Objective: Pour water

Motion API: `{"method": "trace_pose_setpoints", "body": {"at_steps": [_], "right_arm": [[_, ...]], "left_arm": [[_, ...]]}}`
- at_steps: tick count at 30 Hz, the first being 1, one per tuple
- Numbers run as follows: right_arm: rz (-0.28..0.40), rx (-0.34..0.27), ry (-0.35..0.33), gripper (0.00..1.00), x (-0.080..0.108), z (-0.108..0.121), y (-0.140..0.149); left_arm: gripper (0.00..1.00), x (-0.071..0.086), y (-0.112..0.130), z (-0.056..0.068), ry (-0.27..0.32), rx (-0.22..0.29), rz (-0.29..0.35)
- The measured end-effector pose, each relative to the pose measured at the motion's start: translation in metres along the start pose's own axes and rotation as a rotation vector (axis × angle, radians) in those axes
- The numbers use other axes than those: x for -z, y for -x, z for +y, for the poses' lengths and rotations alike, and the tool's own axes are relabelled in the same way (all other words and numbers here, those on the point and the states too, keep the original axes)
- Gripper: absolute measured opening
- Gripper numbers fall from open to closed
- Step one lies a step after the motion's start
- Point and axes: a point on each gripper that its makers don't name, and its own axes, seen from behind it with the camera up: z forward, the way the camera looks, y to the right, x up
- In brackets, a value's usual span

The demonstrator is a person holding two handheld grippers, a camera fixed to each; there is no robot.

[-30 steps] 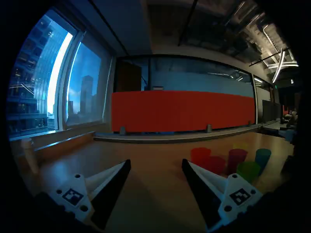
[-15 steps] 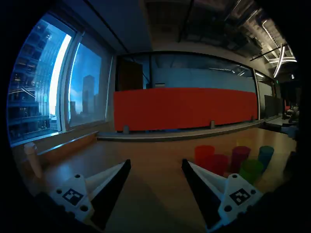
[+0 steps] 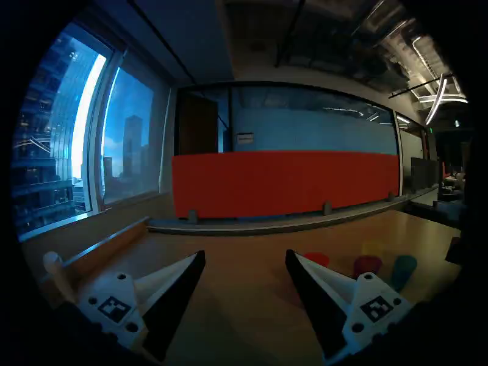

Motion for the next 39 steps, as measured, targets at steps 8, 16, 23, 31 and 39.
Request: {"method": "trace_pose_setpoints", "body": {"at_steps": [8,16,23,31,39], "right_arm": [[-0.022,-0.030,-0.037,1.00,-0.002,-0.002,-0.031],[-0.020,-0.057,-0.059,1.00,-0.006,0.001,-0.067],[-0.019,-0.060,-0.097,1.00,-0.007,-0.002,-0.096],[-0.022,-0.059,-0.153,1.00,-0.006,-0.009,-0.105],[-0.028,-0.040,-0.292,1.00,0.000,-0.037,-0.108]], "left_arm": [[0.97,-0.003,-0.038,0.007,0.057,0.040,-0.004],[0.98,-0.006,-0.078,0.009,0.102,0.042,0.009],[0.98,-0.007,-0.100,0.019,0.159,0.038,0.007],[0.97,-0.005,-0.115,0.030,0.225,0.054,0.006],[0.98,-0.002,-0.122,0.049,0.327,0.077,0.001]]}}
